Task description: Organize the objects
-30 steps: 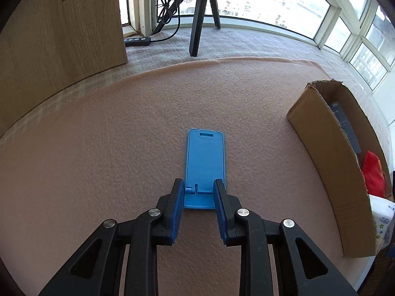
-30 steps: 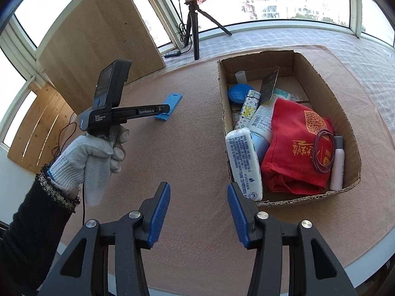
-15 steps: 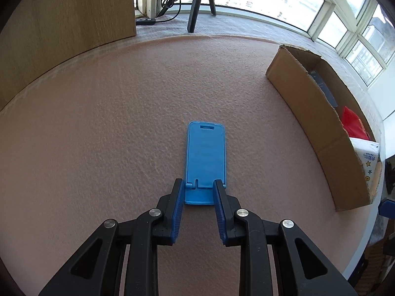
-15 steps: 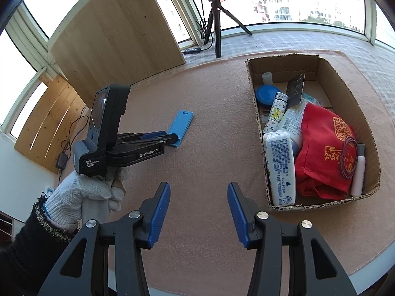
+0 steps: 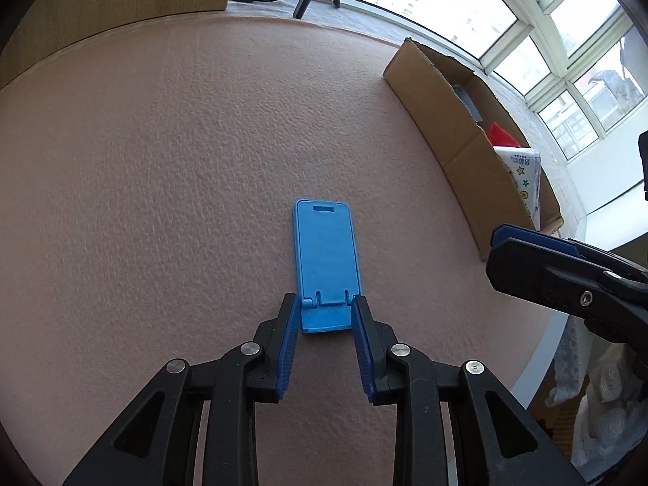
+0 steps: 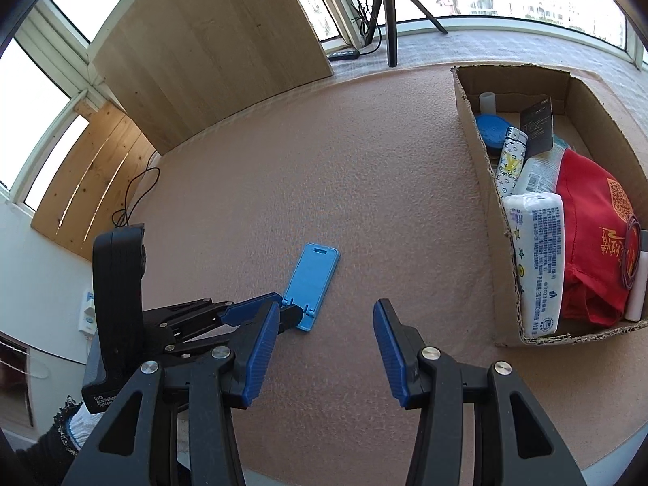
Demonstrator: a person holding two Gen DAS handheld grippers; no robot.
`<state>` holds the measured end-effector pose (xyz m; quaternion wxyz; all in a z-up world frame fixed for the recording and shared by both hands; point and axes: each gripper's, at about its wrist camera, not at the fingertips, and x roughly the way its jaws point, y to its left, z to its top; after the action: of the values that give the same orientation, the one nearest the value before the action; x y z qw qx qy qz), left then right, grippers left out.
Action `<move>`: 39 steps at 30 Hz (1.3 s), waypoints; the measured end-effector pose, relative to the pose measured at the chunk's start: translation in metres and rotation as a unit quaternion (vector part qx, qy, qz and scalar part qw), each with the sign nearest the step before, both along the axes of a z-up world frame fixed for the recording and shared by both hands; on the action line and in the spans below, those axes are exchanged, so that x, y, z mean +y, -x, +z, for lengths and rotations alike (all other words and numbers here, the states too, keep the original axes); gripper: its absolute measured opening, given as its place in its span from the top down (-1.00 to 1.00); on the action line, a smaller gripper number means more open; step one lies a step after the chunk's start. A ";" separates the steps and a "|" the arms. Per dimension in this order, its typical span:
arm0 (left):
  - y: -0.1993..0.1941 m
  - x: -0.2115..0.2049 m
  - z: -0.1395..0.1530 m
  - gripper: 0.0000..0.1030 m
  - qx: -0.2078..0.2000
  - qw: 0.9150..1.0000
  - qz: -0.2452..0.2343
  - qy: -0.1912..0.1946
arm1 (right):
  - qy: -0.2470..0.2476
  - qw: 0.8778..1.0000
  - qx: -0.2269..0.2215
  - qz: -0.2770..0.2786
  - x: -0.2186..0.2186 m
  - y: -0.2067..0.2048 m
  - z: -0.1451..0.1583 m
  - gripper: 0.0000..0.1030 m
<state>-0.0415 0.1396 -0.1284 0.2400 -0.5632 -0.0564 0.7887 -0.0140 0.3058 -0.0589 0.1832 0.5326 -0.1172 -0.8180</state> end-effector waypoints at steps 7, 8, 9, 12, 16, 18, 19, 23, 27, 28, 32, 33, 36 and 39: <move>-0.016 -0.005 0.011 0.32 0.020 1.000 -0.001 -0.015 | 0.007 0.999 -0.031 0.002 -0.004 0.006 -0.021 0.13; -0.017 -0.007 0.012 0.32 0.024 1.000 0.000 -0.012 | 0.008 0.999 -0.034 0.004 -0.005 0.007 -0.023 0.13; -0.017 -0.009 0.013 0.32 0.023 1.000 -0.001 -0.013 | 0.007 0.999 -0.036 0.005 -0.006 0.008 -0.025 0.13; -0.015 -0.011 0.012 0.32 0.016 1.000 -0.014 -0.010 | 0.011 0.999 -0.046 0.012 -0.010 0.012 -0.030 0.13; -0.012 -0.007 0.006 0.32 0.011 1.000 -0.019 -0.007 | 0.011 0.998 -0.063 0.018 -0.020 0.021 -0.041 0.14; -0.010 -0.007 0.004 0.32 0.009 1.000 -0.013 -0.009 | 0.017 0.997 -0.076 0.023 -0.023 0.025 -0.048 0.14; -0.009 -0.006 0.003 0.32 0.008 1.000 -0.013 -0.013 | 0.019 0.996 -0.082 0.022 -0.024 0.027 -0.051 0.14; -0.005 -0.003 0.002 0.32 0.006 1.000 -0.015 -0.020 | 0.019 0.995 -0.095 0.016 -0.024 0.031 -0.061 0.17; -0.005 0.000 0.001 0.32 0.004 0.999 -0.019 -0.026 | 0.019 0.994 -0.102 0.019 -0.027 0.034 -0.066 0.34; -0.005 0.000 0.000 0.33 0.003 0.999 -0.019 -0.028 | 0.018 0.994 -0.103 0.022 -0.028 0.034 -0.068 0.39; -0.004 -0.001 0.001 0.35 -0.001 0.999 -0.021 -0.037 | 0.018 0.994 -0.101 0.022 -0.030 0.037 -0.070 0.49; -0.004 0.000 0.002 0.35 0.001 0.999 -0.021 -0.035 | 0.019 0.994 -0.102 0.022 -0.031 0.038 -0.071 0.55; -0.004 0.000 0.003 0.35 0.003 0.999 -0.019 -0.034 | 0.011 0.995 -0.097 0.025 -0.036 0.039 -0.070 0.57; -0.005 -0.002 0.008 0.36 0.007 0.999 -0.016 -0.041 | 0.008 0.995 -0.094 0.024 -0.038 0.041 -0.069 0.58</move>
<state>-0.0367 0.1380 -0.1206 0.2756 -0.5479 -0.0784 0.7859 -0.0548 0.2680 -0.1281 0.1957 0.6081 -0.1274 -0.7588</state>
